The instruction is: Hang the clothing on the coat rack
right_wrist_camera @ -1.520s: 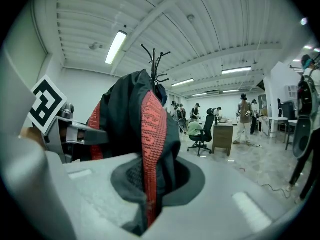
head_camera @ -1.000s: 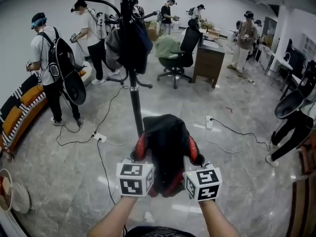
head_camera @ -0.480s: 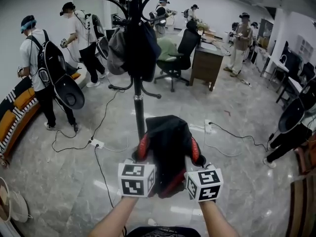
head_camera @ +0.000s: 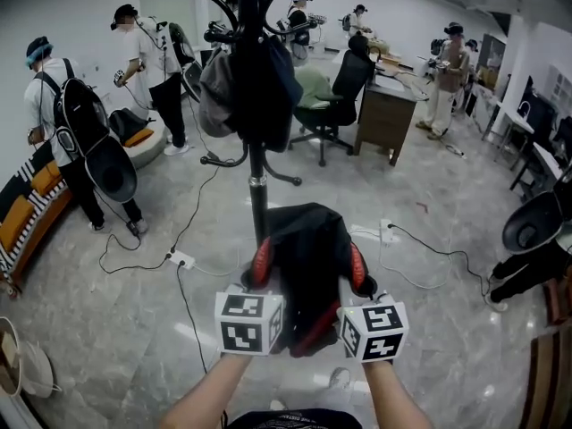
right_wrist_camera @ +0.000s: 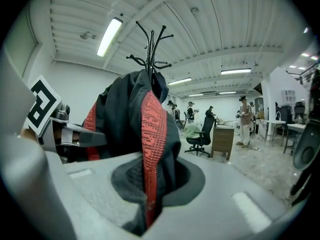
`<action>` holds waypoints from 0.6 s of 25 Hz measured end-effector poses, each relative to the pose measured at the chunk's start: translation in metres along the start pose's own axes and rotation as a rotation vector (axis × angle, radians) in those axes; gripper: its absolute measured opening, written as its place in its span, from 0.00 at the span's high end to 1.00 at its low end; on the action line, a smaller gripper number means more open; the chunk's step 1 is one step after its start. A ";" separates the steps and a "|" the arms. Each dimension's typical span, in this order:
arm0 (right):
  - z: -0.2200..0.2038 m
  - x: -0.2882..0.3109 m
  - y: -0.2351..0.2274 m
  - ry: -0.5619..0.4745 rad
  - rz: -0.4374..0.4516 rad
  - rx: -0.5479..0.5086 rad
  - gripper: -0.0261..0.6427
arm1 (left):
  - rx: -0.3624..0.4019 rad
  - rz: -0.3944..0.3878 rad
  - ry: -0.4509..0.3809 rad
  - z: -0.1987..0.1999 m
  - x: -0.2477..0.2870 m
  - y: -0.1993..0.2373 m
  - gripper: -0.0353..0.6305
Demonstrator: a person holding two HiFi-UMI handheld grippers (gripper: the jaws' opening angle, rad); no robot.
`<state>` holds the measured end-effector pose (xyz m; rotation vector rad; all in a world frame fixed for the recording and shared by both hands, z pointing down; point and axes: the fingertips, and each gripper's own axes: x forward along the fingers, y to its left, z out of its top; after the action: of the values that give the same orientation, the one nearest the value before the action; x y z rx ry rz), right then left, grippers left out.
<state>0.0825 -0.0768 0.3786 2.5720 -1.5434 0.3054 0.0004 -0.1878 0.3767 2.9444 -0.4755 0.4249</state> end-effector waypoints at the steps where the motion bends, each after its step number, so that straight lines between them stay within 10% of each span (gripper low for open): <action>1: 0.000 0.004 -0.003 -0.002 0.009 0.000 0.94 | -0.001 0.009 0.001 0.000 0.003 0.000 0.92; 15: 0.008 0.065 -0.045 -0.007 0.190 -0.011 0.94 | -0.041 0.186 0.026 0.007 0.051 -0.002 0.92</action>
<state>0.1531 -0.1132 0.3864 2.4243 -1.7897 0.3062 0.0487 -0.2020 0.3850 2.8623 -0.7489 0.4668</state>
